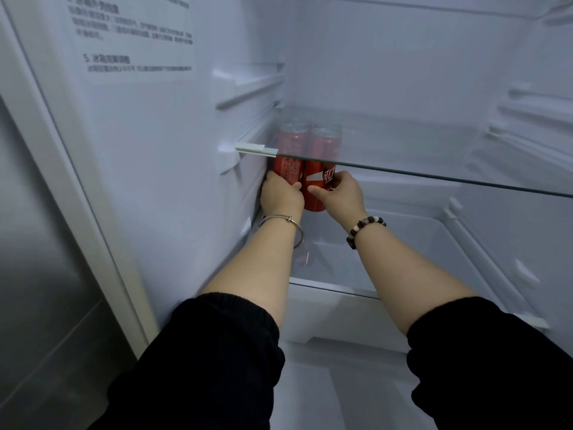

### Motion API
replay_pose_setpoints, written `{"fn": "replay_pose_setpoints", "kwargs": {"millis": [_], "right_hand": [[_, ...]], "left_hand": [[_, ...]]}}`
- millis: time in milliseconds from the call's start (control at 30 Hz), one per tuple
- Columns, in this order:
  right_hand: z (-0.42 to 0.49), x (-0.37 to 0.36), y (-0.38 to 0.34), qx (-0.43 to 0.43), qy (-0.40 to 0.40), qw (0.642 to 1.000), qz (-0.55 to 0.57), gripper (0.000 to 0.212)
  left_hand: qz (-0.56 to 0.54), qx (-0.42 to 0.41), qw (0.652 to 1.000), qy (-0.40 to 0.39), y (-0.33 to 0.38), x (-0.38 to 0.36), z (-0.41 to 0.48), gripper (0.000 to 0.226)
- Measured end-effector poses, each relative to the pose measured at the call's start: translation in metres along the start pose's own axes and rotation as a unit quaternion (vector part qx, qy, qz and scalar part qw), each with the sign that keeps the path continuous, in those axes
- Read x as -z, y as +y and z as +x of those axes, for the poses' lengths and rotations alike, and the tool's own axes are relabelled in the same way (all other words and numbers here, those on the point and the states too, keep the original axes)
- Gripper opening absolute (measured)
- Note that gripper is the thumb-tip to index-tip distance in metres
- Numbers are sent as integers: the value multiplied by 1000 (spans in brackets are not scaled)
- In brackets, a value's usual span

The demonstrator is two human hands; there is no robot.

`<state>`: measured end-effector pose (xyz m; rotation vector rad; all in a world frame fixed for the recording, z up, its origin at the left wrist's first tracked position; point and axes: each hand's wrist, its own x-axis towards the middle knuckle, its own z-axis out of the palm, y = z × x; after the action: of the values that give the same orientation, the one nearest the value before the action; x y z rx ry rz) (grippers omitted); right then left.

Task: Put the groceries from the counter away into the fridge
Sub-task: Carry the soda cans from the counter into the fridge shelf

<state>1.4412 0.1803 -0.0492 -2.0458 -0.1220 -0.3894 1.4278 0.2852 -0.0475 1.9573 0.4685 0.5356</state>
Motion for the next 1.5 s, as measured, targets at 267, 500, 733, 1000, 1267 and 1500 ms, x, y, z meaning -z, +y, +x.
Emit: {"fn": "replay_pose_setpoints", "kwargs": {"millis": [267,500,733,1000,1267,1500], "right_hand": [[-10,15,1,-54,-30,997,-51,67],[-59,55,4,-22,15,986,-164,52],[-146,84,32,45,82,939,-330,46],[-257,108,72,54,169,918,-355,44],[-357,149,95,-12,187,931,-315,48],[-460,210,104,-76,221,914,-333,46]], "left_hand": [[-8,18,998,-62,-6,8,-21,47],[107,-96,978,-151,-13,15,-49,50],[287,-383,854,-202,-29,31,-118,55],[255,-487,816,-180,-55,24,-205,53],[180,-524,797,-241,-92,13,-302,53],[136,-555,761,-308,-87,4,-405,51]]}}
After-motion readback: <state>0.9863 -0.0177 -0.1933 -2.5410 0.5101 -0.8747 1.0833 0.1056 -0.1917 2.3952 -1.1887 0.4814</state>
